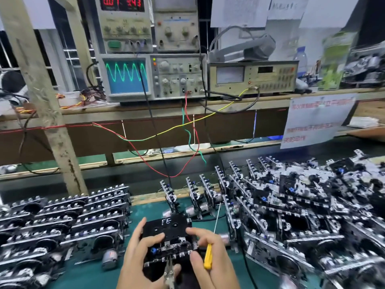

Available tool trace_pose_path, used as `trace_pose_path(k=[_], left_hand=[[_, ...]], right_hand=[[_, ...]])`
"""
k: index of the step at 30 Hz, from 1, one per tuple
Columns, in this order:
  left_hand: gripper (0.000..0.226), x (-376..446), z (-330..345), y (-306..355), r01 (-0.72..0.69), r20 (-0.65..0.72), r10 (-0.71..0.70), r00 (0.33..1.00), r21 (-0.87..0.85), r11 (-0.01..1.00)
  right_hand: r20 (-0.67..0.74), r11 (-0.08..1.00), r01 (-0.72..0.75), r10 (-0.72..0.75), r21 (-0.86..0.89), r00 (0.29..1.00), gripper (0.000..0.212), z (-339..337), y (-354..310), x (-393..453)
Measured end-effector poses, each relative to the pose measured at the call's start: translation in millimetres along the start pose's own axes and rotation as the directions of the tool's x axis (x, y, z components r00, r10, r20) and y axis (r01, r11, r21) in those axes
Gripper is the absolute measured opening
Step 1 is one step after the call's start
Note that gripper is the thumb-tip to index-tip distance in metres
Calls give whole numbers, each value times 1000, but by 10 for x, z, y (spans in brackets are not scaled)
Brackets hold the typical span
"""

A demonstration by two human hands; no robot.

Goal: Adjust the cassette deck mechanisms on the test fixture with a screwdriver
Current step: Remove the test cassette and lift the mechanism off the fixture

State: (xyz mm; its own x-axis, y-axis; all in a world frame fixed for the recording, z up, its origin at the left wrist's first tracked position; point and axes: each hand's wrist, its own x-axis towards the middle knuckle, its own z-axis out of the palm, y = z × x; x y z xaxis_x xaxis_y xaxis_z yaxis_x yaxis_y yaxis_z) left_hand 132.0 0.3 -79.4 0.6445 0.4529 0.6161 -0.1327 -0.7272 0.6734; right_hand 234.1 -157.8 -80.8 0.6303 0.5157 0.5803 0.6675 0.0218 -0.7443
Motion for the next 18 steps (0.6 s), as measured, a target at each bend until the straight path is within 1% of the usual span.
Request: trace_pose_path(k=[1,2,3,5,7,9,13,18], left_hand=[[65,34,8,-23,-22,23,21,999,10,1000],[63,53,16,-28,12,17,-11,1000,-18,1000],[62,73,22,-50,23,32,-23,999,0,1000],[62,41,31,-90,35,23,-36,999,31,999],[64,16,38,-93,69,30,-69,997,25,997],[66,12,30,-115,53,25,-54,998,55,997],[64,31,42,-115,22,-1,-22,1000,85,996],[61,58,32,-35,10,14,-11,1000,62,998]], right_hand=[[5,1000,-11,11,-23,1000,26,18,27,4],[13,999,-27,27,-33,1000,27,31,41,7],[30,999,-18,20,-43,999,29,33,39,10],[40,998,-49,50,-31,998,29,16,32,-1],[70,997,-80,81,-22,994,25,-7,0,-1],[83,997,-76,78,-25,994,22,-6,-38,2],[79,996,-88,89,-15,993,23,-21,-55,5],[84,994,-112,112,-6,990,34,-27,-45,-9]])
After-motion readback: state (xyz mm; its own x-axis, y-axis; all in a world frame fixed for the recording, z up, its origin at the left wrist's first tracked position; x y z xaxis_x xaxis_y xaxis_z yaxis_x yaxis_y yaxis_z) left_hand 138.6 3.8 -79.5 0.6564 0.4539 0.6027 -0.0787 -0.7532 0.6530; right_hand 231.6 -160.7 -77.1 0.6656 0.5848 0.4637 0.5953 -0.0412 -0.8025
